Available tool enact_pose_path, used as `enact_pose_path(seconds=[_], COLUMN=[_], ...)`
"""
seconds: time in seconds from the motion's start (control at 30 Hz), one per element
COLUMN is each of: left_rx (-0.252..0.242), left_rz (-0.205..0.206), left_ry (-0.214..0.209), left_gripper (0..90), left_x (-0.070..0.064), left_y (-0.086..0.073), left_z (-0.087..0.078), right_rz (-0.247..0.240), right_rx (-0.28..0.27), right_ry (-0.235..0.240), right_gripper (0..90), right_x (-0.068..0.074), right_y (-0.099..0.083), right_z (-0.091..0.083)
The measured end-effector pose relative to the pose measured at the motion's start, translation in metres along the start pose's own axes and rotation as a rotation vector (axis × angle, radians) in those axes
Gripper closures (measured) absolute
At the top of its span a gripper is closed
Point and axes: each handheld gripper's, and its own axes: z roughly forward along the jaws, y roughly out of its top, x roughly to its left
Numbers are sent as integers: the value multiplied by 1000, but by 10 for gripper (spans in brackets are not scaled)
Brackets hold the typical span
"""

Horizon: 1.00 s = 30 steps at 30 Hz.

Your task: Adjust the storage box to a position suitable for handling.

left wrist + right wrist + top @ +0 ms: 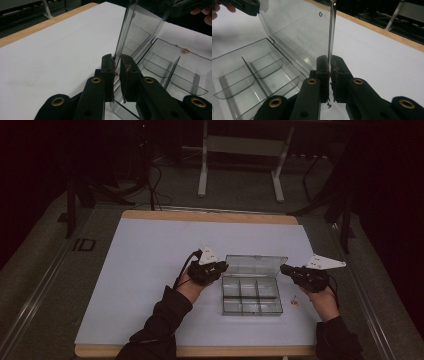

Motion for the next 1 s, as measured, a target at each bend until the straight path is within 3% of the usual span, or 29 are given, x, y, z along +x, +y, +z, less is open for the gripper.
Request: enact_pose_path(seconds=[0.33, 0.43, 0.63, 0.9, 1.0], left_rx=[7, 0, -1, 23, 21], left_rz=[-35, -64, -81, -66, -90], left_ry=[-7, -8, -8, -11, -10], left_gripper=[797, 791, 764, 734, 734], left_x=[4, 6, 8, 9, 10], left_y=[-5, -5, -5, -12, -12], left_z=[11, 14, 20, 26, 30], right_rz=[11, 19, 22, 45, 62], right_rx=[12, 13, 31, 41, 50], right_ry=[-1, -6, -6, -7, -9], right_gripper=[810, 800, 769, 762, 747], right_x=[-2, -3, -5, -6, -7], right_y=[0, 1, 2, -1, -1], right_z=[8, 11, 17, 25, 28])
